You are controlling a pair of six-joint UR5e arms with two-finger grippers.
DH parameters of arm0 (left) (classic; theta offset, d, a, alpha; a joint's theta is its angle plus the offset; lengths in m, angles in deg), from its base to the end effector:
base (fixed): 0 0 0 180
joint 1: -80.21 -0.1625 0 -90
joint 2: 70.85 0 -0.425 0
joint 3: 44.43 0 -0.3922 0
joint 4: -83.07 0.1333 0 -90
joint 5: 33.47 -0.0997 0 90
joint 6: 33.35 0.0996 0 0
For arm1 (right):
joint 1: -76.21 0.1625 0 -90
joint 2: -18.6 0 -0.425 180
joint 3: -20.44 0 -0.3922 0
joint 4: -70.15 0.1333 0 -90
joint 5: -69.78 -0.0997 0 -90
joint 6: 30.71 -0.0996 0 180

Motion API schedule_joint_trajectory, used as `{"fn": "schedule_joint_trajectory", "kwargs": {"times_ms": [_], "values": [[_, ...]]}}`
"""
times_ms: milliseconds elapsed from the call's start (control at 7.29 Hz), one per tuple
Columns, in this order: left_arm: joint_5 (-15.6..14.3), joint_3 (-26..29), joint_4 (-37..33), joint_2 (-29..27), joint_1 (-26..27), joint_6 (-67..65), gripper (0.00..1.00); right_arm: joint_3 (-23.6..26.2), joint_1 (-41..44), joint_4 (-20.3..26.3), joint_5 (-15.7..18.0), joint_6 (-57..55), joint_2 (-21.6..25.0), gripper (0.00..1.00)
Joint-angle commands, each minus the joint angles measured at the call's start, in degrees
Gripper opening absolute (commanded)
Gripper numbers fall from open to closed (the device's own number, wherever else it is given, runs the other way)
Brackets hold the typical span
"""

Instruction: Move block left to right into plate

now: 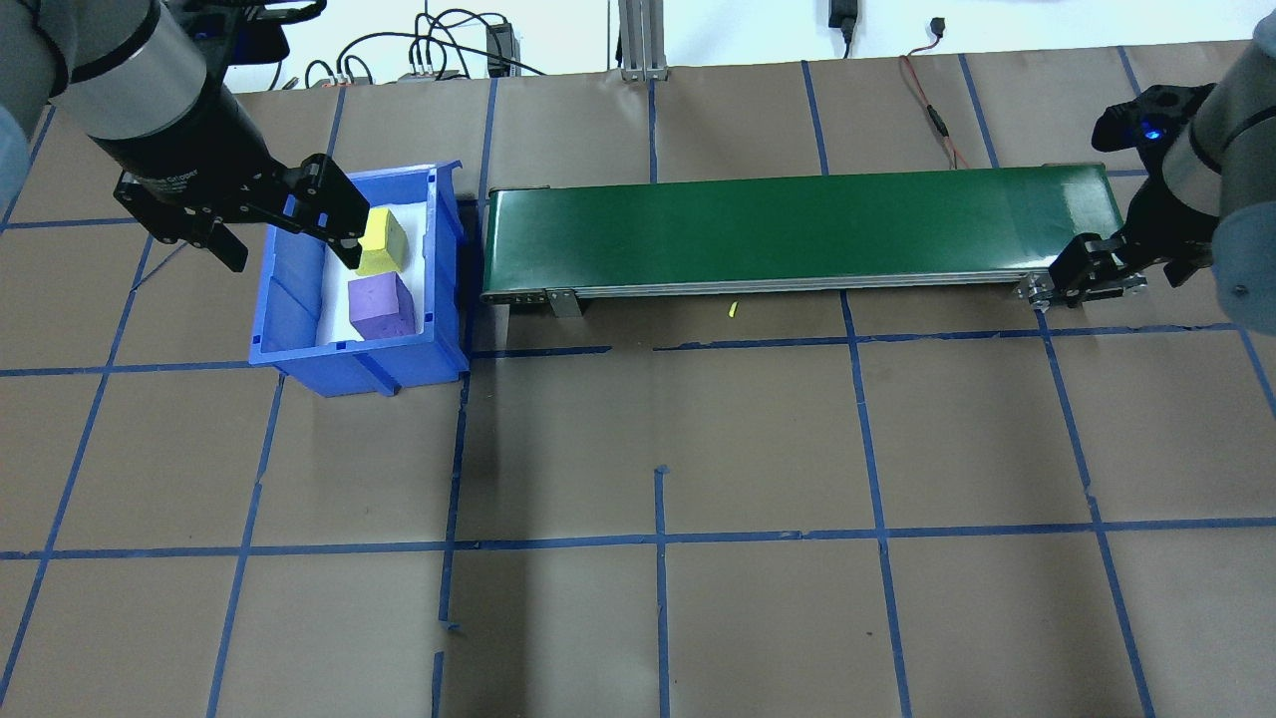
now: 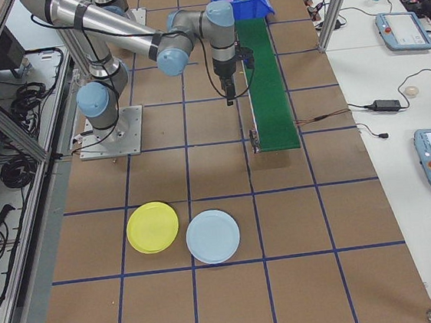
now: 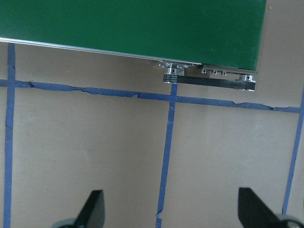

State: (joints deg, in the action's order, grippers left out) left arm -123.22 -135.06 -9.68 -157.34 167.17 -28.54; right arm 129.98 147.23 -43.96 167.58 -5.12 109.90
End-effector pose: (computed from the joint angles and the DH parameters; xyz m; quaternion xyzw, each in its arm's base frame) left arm -0.1089 -0.4720 0.5070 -0.0154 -0.9999 0.0013 0.0021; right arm -0.0403 -0.4854 0.3767 0.0540 -0.9949 0.0215 0.0822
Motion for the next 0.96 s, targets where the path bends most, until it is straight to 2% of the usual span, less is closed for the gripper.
{"fn": "schedule_joint_trajectory", "kwargs": {"times_ms": [0, 137, 275, 412, 549, 686, 824], "values": [[0.0, 0.1, -0.1, 0.0, 0.0, 0.0, 1.00, -0.6, 0.2, 0.8, -0.1, -0.5, 0.8, 1.00], [0.0, 0.1, 0.0, 0.0, 0.0, -0.1, 1.00, -1.0, 1.0, 1.9, -5.6, -1.0, 1.3, 1.00], [0.0, -0.1, 0.0, 0.0, 0.0, -0.1, 1.00, -1.2, 2.7, 2.7, -8.2, -2.9, 1.3, 1.00], [-1.1, -0.4, -0.1, 0.3, 0.2, 0.0, 1.00, -1.0, 4.8, 4.4, -9.1, -3.8, 1.8, 1.00], [-0.7, -0.3, 0.8, -3.3, -1.7, -1.0, 1.00, -1.3, 9.3, 4.5, -7.3, -8.9, 1.7, 1.00], [-0.3, 1.0, 5.9, -8.9, -4.5, -0.1, 1.00, -0.8, 12.9, 4.4, -3.8, -9.5, 1.7, 1.00], [-0.3, 1.5, 8.1, -13.1, -6.9, 1.1, 1.00, -0.5, 13.4, 4.9, -3.8, -8.6, 1.7, 1.00]]}}
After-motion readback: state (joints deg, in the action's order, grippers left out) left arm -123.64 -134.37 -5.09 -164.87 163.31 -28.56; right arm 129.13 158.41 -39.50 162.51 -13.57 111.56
